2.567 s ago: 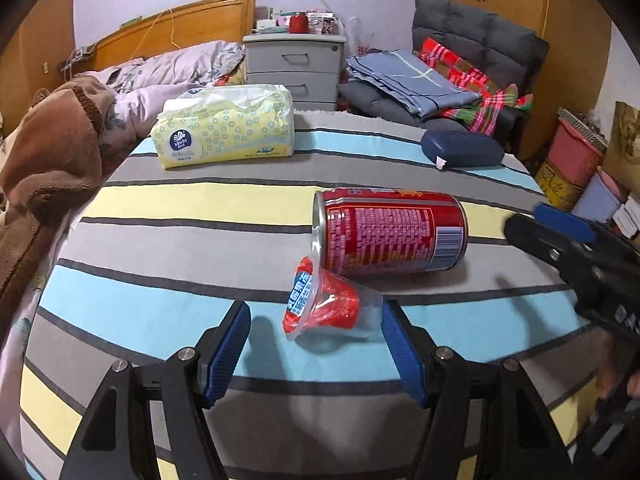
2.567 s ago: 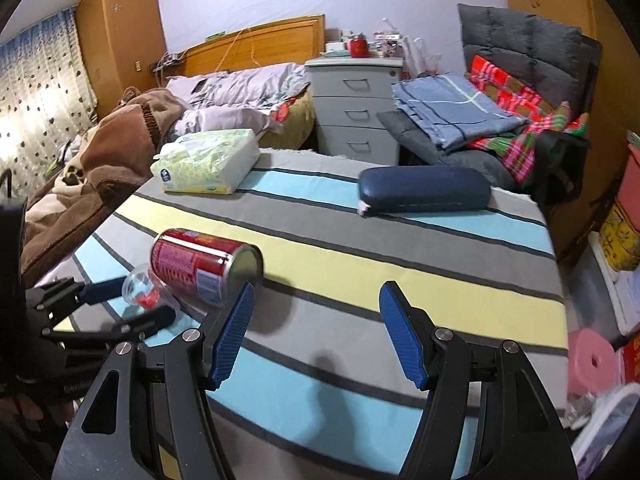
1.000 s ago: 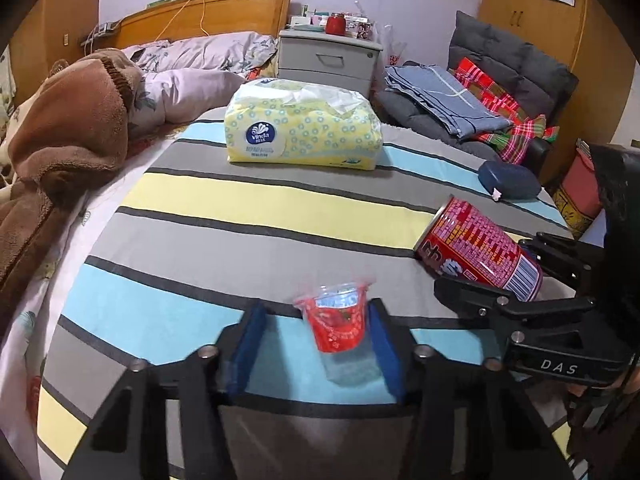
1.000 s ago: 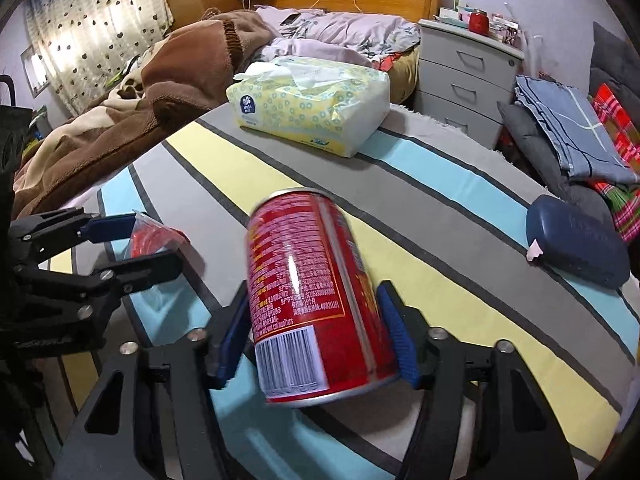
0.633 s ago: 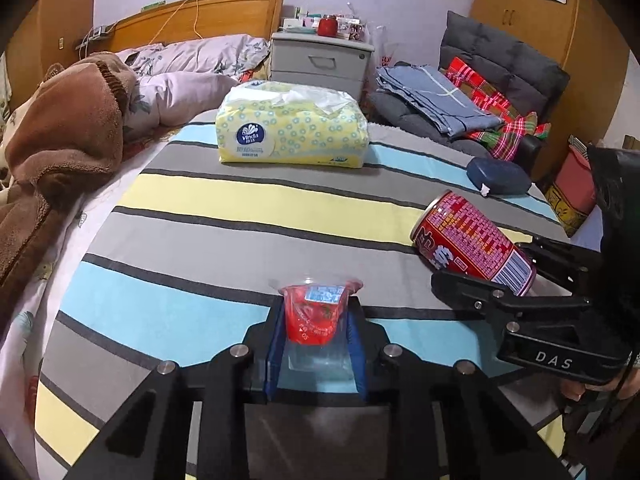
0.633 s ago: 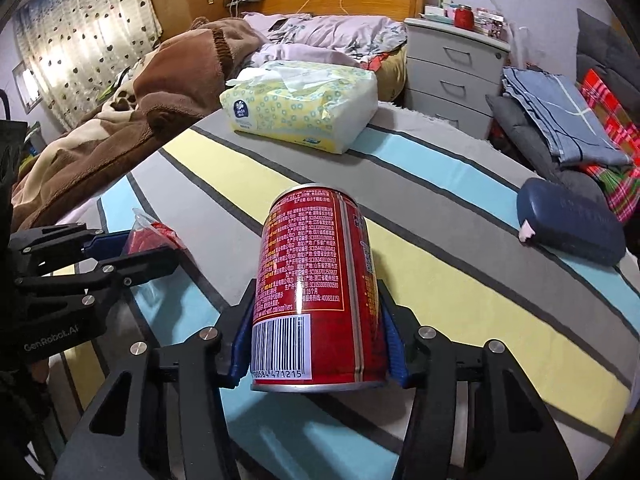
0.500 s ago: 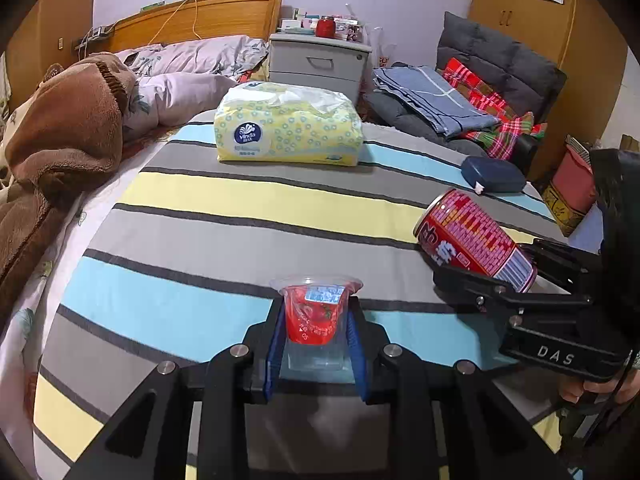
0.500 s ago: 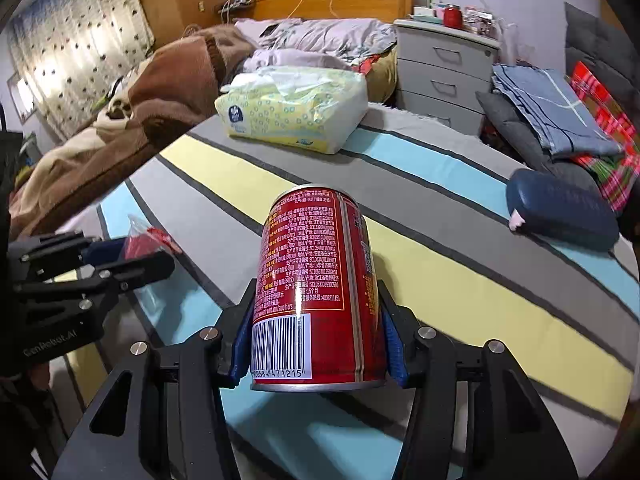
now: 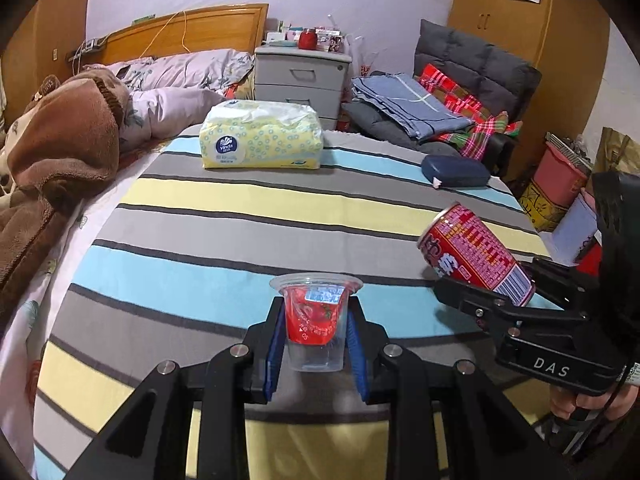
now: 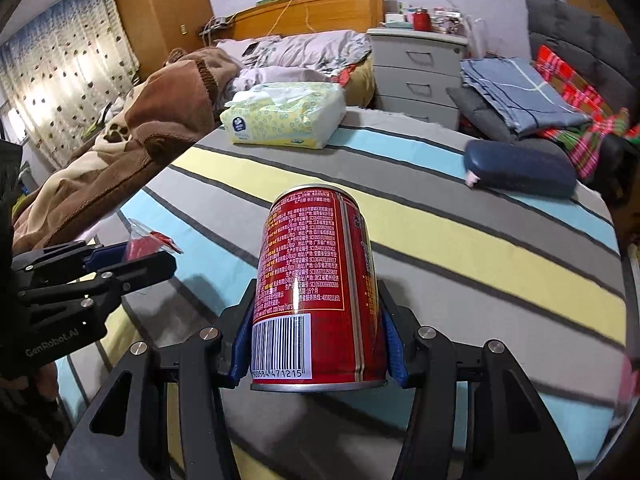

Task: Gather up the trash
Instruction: 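Carry the red can and plastic cup over the wastebasket with both tools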

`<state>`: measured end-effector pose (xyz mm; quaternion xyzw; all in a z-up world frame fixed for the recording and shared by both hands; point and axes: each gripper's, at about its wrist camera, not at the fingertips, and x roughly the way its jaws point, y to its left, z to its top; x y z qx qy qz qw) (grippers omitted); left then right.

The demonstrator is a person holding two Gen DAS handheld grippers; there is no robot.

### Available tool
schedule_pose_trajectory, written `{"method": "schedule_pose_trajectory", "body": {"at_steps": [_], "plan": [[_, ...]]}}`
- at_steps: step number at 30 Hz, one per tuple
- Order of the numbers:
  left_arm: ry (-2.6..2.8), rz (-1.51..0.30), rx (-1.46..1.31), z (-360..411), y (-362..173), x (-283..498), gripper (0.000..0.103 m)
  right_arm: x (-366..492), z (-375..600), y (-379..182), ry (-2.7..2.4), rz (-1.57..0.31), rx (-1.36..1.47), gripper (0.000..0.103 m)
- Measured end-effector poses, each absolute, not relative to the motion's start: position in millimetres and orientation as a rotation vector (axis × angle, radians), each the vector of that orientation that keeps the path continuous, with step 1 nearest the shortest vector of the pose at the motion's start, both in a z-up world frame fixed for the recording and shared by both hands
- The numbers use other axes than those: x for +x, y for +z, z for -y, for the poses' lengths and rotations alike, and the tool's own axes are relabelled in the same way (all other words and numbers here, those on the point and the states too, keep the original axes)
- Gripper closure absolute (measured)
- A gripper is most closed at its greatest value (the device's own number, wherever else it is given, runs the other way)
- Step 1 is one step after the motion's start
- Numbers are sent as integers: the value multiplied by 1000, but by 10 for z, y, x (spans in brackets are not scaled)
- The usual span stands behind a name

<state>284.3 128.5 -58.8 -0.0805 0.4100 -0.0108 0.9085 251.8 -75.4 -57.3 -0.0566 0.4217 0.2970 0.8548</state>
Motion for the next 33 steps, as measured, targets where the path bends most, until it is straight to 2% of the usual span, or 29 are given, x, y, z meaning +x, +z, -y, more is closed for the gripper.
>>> {"method": "schedule_pose_trajectory", "body": {"at_steps": [18, 33], "plan": [[-135, -742, -73, -500, -122, 2064, 74, 1825, 1417, -267, 449, -783, -11, 49], [-366, -691, 14, 732, 115, 1750, 74, 1327, 2468, -104, 195, -718, 84, 49]]}}
